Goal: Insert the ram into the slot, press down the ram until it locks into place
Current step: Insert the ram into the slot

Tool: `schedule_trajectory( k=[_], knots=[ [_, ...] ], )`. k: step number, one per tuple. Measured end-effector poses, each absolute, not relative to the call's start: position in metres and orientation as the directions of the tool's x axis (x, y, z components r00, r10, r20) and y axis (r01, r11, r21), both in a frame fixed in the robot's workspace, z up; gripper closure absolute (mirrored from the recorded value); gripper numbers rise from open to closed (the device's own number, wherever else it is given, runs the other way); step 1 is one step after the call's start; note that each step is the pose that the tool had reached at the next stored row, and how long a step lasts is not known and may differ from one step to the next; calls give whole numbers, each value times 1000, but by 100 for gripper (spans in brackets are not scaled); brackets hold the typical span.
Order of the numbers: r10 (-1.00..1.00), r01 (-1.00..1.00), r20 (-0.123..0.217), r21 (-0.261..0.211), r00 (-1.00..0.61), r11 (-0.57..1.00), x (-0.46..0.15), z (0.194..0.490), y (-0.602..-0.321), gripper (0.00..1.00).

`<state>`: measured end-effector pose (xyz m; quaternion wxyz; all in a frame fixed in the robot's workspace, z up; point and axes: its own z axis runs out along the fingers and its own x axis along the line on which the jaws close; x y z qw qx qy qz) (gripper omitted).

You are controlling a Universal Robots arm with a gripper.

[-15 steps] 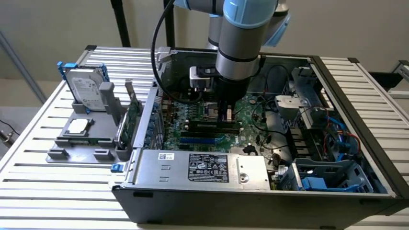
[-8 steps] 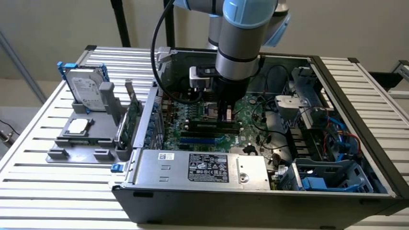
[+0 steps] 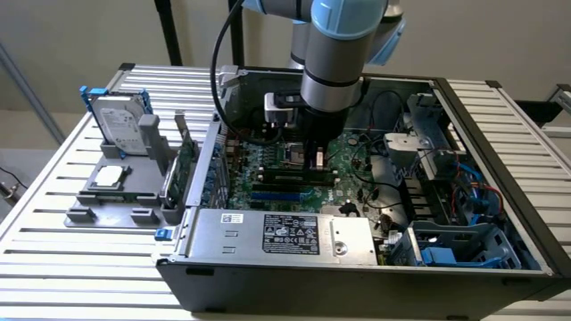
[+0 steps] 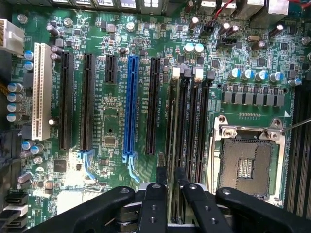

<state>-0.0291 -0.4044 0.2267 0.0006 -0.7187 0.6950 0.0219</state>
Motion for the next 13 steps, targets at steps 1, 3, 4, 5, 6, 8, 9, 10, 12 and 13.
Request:
schedule_trajectory(
  k=[1,3,4,5,6,8,9,10,12,13],
  knots=[
    [-999,-999,-32,30,33,-34,-29,230,-404,79],
    [-999,-999,-32,30,33,-34,-30,237,-404,79],
    [-999,-999,-32,30,33,-34,-30,239,-404,79],
    [-999,-999,-32,30,33,-34,-31,240,-404,79],
    [-999,-999,-32,31,33,-34,-32,241,-404,79],
    [-999,-999,-33,31,33,-34,-35,241,-404,79],
    [-999,-999,-33,31,33,-34,-36,242,-404,79],
    [-999,-999,-32,31,32,-33,-38,242,-404,79],
    [-999,-999,-32,31,32,-33,-40,243,-404,79],
    [-999,-999,-32,31,32,-33,-41,244,-404,81]
  ],
)
